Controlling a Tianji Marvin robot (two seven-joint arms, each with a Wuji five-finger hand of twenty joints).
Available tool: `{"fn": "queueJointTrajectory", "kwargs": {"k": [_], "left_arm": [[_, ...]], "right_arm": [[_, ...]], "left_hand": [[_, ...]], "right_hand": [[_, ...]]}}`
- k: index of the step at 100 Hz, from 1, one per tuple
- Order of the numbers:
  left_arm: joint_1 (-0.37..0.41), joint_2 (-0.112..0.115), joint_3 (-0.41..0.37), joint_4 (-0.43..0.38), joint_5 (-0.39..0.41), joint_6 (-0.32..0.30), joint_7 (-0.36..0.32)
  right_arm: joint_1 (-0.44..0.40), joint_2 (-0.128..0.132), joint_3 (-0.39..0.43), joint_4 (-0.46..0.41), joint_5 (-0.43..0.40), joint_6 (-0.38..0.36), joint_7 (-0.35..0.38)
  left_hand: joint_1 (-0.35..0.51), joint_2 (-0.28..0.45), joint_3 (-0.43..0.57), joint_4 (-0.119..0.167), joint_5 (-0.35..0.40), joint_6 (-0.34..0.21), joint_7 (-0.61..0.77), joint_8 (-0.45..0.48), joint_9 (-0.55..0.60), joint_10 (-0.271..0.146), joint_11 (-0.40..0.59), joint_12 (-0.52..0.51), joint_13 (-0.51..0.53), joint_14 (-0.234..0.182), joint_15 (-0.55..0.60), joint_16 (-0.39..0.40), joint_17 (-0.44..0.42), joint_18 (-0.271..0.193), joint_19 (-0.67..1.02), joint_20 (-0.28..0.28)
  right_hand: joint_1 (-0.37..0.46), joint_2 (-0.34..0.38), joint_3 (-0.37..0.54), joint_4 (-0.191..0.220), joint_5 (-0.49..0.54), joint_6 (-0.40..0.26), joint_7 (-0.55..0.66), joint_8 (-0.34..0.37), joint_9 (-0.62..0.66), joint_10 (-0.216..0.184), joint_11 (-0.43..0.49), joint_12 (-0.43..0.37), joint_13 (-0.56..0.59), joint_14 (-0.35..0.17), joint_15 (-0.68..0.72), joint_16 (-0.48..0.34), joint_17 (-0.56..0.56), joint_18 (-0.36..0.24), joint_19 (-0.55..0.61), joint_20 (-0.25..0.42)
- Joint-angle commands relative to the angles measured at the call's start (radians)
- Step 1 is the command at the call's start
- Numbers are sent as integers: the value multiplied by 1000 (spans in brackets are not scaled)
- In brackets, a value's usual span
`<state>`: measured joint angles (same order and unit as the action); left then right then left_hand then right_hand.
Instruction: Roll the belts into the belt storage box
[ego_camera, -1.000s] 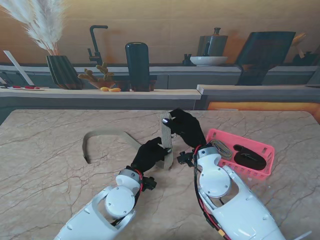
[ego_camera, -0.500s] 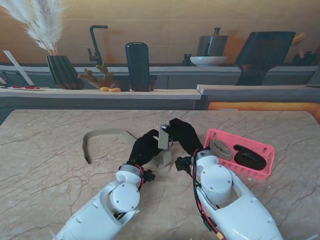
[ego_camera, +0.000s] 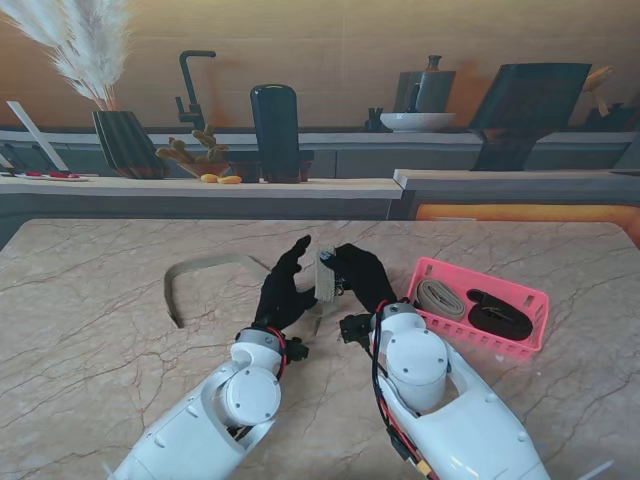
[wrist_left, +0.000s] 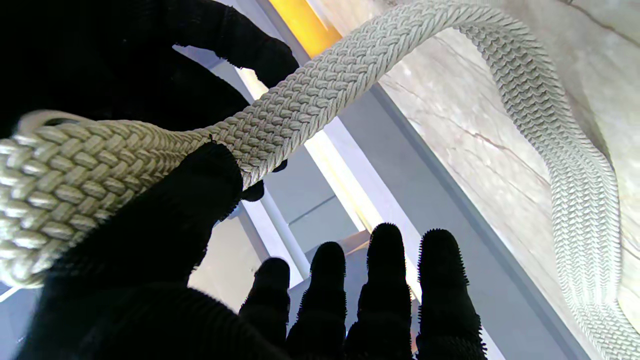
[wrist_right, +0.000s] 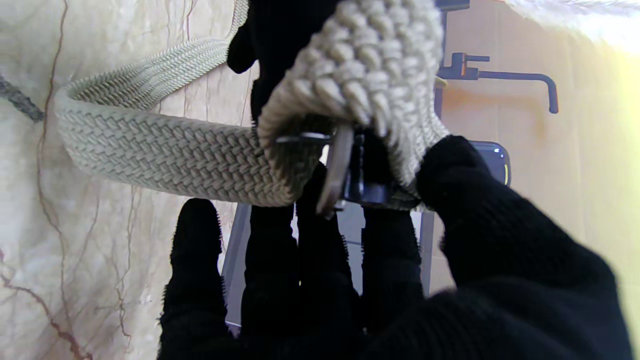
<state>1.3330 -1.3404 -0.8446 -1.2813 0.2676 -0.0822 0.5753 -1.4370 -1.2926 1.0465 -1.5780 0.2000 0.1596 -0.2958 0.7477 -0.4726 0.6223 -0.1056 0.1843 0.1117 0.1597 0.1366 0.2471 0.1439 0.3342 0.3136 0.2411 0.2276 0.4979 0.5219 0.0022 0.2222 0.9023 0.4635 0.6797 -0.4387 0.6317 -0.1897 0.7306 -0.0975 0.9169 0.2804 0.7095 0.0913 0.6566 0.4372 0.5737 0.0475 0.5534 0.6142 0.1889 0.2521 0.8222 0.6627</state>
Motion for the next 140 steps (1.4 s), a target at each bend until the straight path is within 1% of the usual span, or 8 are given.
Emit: {"fn": "queueJointTrajectory", "kwargs": {"k": [1, 35, 49, 61, 77, 89, 96, 140], "left_arm": [[6, -3, -3, -17, 6, -8, 8], [2, 10, 0, -22, 64, -39, 9], [-4, 16, 7, -17, 93, -62, 10], [-12, 18, 14, -10, 112, -80, 14], [-20, 15, 20, -4, 93, -82, -3], [-19, 6, 22, -3, 47, -80, -11], [-18, 4, 24, -4, 25, -84, -22], [-23, 14, 34, 2, -8, -125, -89]], "right_arm": [[2, -7, -6, 17, -7, 14, 2], [21, -9, -12, 37, 15, 75, 33], [21, -4, -17, 34, 26, 90, 61], [18, -1, -19, 26, 29, 93, 72], [3, 3, -19, 6, 28, 82, 75], [-6, 4, -17, -7, 23, 75, 68], [-10, 5, -15, -12, 22, 77, 68], [-11, -1, 2, -8, -30, 134, 33]], "left_hand": [[-60, 65, -35, 43, -40, -20, -110, -25, -58, 8, -101, -61, -61, -43, -36, -29, -36, -54, -38, -27], [-45, 63, -25, 47, -48, -117, -201, -130, -143, -35, -334, -50, -144, -80, -122, -97, -62, -96, -171, -100], [-32, 59, 11, 41, -47, -139, -168, 1, -137, -86, -322, -41, -134, -114, -141, -121, -58, -102, -185, -106], [14, 86, 37, 41, -32, -123, 204, 252, -78, -125, -189, -5, -120, -134, -110, -130, -64, -85, -134, -80], [108, 213, 30, 50, 18, -115, 550, 278, 27, -122, 51, -13, -54, -154, -100, -159, -58, -57, -92, -61], [297, 278, -169, -8, 121, -120, 615, 277, 175, -95, 79, 10, 21, -153, -84, -167, -31, -41, -76, -51], [536, 350, -532, 4, 178, -126, 678, 258, 268, -82, 97, 22, 85, -143, -67, -161, -5, -28, -66, -43], [543, 386, -648, -14, 325, -101, 682, 255, 446, -35, 111, 29, 227, -69, -11, -109, 60, 39, -26, -21]], "right_hand": [[28, 15, 144, 73, 79, -83, 82, -23, -14, 8, 31, -10, -19, -8, 27, -3, -11, -15, 9, 7], [24, 7, 162, 79, 84, -46, 88, -40, -15, 32, 42, -17, -25, 15, 48, -1, -13, -5, 32, 6], [30, 13, 158, 82, 82, -33, 87, -38, -14, 44, 37, -22, -26, 25, 50, -2, -15, 0, 37, 5], [33, 17, 154, 83, 82, -29, 85, -36, -13, 46, 32, -26, -27, 29, 51, -2, -16, 1, 40, 4], [34, 27, 144, 84, 77, -38, 81, -32, -13, 48, 29, -28, -29, 29, 51, -2, -20, 1, 42, 3], [33, 58, 115, 88, 57, -45, 73, -20, -17, 50, 32, -28, -32, 29, 55, -1, -23, -1, 45, 0], [39, 99, 73, 98, 36, -40, 65, -8, -24, 56, 32, -29, -39, 33, 58, 0, -29, -2, 46, -2], [113, 260, -130, 138, -71, -42, 81, 104, 1, 96, 78, -20, -32, 74, 110, 18, -36, 20, 61, 6]]}}
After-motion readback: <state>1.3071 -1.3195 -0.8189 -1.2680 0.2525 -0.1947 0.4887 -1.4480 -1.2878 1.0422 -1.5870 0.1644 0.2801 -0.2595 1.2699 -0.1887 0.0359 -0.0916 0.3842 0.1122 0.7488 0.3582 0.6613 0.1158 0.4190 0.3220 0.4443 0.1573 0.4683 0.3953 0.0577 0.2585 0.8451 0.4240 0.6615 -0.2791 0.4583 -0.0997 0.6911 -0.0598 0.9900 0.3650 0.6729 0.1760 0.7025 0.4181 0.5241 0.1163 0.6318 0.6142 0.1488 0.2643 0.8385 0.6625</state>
